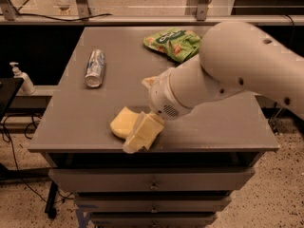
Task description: Move sponge near green rice chip bag
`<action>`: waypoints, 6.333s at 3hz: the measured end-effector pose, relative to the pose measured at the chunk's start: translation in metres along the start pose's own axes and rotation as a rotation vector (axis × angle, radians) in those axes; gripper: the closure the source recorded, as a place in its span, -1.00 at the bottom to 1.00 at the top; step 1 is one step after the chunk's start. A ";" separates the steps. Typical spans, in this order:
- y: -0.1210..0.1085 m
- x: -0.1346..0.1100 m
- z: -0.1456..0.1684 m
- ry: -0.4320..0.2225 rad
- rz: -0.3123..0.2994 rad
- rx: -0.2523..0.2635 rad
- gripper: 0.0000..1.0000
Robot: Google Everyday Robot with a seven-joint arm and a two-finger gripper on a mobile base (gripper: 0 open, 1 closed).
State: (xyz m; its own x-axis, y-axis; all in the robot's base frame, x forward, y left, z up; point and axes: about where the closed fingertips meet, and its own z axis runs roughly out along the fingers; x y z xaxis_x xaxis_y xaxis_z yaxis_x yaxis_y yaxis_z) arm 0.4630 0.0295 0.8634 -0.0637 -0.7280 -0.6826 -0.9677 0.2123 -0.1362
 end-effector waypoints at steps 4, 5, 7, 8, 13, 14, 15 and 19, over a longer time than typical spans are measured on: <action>-0.008 0.026 -0.010 -0.017 0.043 0.059 0.30; -0.010 0.030 -0.028 0.000 0.039 0.071 0.77; -0.059 0.066 -0.089 0.111 0.009 0.193 1.00; -0.059 0.066 -0.089 0.111 0.009 0.193 1.00; -0.225 0.137 -0.091 0.244 0.010 0.364 1.00; -0.237 0.145 -0.090 0.266 0.014 0.366 0.65; -0.243 0.146 -0.090 0.269 0.013 0.367 0.19; -0.248 0.145 -0.099 0.170 0.053 0.380 -1.00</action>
Offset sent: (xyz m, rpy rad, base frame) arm 0.0099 0.0003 -0.0449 0.0481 0.0122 -0.0392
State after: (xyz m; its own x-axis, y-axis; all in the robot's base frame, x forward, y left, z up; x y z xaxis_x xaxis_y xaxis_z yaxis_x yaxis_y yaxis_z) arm 0.6697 -0.1932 0.8691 -0.1814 -0.7999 -0.5720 -0.8052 0.4547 -0.3806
